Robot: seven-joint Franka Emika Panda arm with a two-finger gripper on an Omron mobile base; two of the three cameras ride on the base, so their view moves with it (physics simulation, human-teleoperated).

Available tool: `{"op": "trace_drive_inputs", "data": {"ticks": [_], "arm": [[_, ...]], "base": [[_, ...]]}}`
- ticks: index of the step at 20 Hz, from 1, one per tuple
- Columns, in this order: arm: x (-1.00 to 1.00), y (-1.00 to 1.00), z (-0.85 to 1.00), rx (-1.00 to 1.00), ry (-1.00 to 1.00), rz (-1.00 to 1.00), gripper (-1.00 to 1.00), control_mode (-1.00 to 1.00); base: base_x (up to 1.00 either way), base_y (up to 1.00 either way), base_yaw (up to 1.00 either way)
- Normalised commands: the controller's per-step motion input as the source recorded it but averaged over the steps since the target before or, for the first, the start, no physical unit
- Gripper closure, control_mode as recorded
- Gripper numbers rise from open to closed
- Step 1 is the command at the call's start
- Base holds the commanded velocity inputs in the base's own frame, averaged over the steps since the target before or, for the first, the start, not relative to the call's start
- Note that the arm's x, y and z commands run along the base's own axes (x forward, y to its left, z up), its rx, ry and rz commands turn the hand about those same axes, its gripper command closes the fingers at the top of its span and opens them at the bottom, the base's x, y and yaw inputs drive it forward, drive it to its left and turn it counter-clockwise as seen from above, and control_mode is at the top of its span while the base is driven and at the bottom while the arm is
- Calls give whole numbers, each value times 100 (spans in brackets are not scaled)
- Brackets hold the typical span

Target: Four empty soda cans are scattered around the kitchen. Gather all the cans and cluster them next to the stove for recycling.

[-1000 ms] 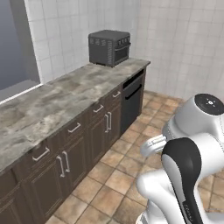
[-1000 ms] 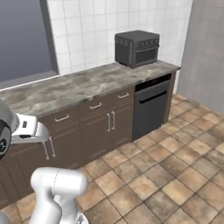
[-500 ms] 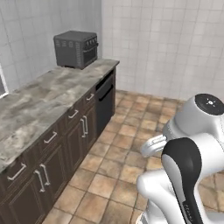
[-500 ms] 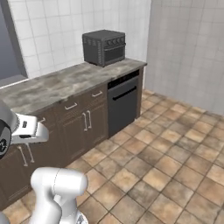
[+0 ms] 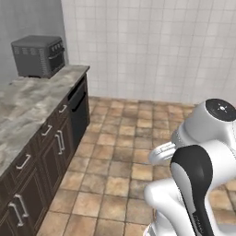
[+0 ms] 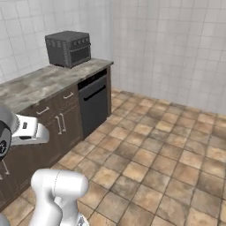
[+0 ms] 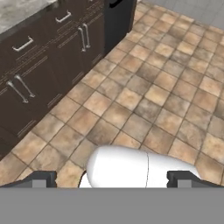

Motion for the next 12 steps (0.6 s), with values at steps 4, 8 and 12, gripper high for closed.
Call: {"op": "trace_drive_inputs", "data": {"ticks": [4,8,12], "arm": [[0,0,0,0,0,0,-100,100],[0,0,0,0,0,0,-100,100],[0,0,0,0,0,0,-100,100]], "base": [[16,-14,-39],[19,-21,-36],[26,-17,-36]]}}
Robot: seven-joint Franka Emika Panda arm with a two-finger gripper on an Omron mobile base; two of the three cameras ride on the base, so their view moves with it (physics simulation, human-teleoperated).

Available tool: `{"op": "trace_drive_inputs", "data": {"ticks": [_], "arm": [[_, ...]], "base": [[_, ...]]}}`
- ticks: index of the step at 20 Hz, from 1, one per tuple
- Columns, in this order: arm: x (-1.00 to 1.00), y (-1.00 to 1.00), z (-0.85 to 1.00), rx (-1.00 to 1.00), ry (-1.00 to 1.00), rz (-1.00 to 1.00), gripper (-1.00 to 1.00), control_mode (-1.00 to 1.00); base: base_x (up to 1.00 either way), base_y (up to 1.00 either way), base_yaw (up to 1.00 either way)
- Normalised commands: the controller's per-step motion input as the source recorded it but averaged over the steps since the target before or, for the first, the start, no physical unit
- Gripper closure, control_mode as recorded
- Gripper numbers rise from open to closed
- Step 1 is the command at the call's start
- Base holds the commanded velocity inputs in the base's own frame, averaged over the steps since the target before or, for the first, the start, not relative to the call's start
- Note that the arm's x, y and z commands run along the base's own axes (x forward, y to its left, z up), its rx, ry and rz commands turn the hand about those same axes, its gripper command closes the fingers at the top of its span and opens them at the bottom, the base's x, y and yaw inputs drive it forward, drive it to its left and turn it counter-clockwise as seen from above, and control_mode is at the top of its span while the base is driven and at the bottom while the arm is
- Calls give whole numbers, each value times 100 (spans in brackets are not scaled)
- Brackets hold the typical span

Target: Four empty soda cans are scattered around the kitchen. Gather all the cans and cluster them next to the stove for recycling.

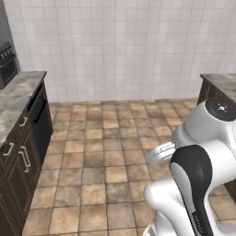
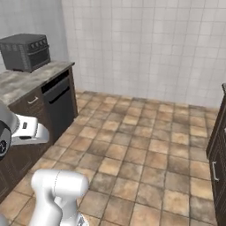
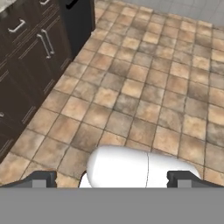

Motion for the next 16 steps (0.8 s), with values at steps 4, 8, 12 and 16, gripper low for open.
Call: {"op": "trace_drive_inputs", "data": {"ticks": [4,8,12,16], "arm": [[0,0,0,0,0,0,-100,100],[0,0,0,0,0,0,-100,100],[0,0,0,0,0,0,-100,100],[0,0,0,0,0,0,-100,100]], "base": [[18,-20,-36],[11,-26,-35],[13,-25,-36],[11,-28,-36]]}}
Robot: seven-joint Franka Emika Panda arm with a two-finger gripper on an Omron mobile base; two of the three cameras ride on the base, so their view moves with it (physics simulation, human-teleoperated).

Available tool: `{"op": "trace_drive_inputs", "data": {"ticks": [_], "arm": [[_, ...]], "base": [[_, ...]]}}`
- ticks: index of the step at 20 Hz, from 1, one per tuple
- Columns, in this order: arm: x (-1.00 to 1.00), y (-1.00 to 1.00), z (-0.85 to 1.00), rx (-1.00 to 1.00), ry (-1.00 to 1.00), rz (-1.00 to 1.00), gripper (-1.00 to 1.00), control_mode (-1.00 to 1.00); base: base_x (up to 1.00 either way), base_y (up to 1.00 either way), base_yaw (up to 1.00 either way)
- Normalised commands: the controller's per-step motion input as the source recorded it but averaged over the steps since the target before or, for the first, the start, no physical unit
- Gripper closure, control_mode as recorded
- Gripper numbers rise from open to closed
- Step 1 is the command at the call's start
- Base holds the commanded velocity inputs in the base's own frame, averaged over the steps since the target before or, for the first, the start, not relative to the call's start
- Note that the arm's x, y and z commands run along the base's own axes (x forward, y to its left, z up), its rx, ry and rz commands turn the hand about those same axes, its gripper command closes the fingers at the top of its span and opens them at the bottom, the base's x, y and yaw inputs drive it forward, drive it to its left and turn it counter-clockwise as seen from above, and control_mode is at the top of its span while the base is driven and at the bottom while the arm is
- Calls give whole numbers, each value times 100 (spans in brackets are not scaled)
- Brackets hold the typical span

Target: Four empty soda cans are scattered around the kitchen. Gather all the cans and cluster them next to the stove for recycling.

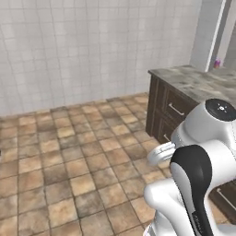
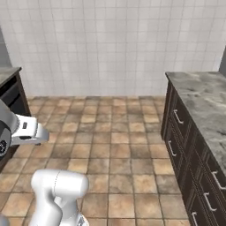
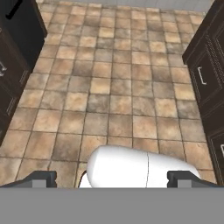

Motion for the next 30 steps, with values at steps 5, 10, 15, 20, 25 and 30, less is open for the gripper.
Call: {"op": "trace_drive_inputs", "data": {"ticks": [5,10,15,20,25,30], "arm": [[0,0,0,0,0,0,-100,100],[0,0,0,0,0,0,-100,100],[0,0,0,0,0,0,-100,100],[0,0,0,0,0,0,-100,100],[0,0,0,0,0,0,-100,100],[0,0,0,0,0,0,-100,100]], "base": [[2,-34,-37],[0,-39,-38],[0,-33,-38],[2,-27,-40],[4,-30,-39],[0,-48,-39]]}}
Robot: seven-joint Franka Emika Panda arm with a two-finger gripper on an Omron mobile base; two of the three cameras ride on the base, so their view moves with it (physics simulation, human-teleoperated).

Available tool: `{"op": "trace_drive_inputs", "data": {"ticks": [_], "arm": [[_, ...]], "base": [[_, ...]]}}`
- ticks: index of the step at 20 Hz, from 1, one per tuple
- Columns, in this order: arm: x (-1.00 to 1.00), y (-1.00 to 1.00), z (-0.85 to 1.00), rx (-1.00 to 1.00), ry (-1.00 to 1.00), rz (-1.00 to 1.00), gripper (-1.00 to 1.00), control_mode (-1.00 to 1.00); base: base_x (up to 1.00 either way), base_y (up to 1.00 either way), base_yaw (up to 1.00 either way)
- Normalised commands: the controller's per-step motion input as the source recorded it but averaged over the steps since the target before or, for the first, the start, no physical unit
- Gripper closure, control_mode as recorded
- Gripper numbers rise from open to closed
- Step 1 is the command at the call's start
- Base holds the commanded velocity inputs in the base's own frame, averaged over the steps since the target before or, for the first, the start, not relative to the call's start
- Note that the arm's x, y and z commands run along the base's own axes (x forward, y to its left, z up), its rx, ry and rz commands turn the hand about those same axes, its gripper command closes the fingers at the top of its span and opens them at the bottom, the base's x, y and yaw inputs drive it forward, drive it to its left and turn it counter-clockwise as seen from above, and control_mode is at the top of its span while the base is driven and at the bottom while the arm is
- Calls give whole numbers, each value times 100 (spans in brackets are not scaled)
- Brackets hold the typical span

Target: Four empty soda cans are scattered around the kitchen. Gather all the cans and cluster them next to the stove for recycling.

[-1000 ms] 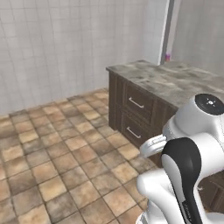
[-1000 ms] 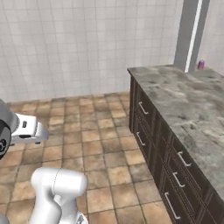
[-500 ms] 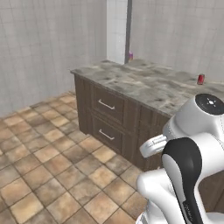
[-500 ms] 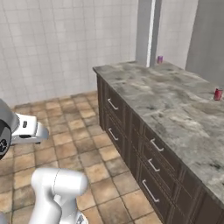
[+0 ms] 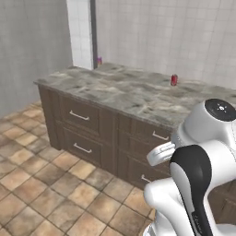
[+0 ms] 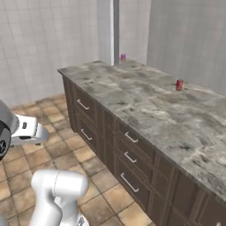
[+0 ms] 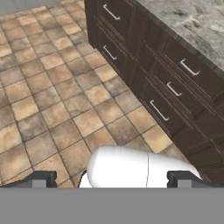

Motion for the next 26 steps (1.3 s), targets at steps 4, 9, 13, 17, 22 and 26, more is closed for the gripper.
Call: {"op": "trace_drive_inputs", "data": {"ticks": [4,9,13,17,22,26], "arm": [[0,0,0,0,0,0,-100,100],[0,0,0,0,0,0,-100,100],[0,0,0,0,0,0,-100,100],[0,0,0,0,0,0,-100,100],[0,0,0,0,0,0,-100,100],[0,0,0,0,0,0,-100,100]], "base": [[0,-60,-37],[0,-67,-31],[0,-69,-32],[0,-71,-31],[0,-68,-31],[0,-68,-31]]}}
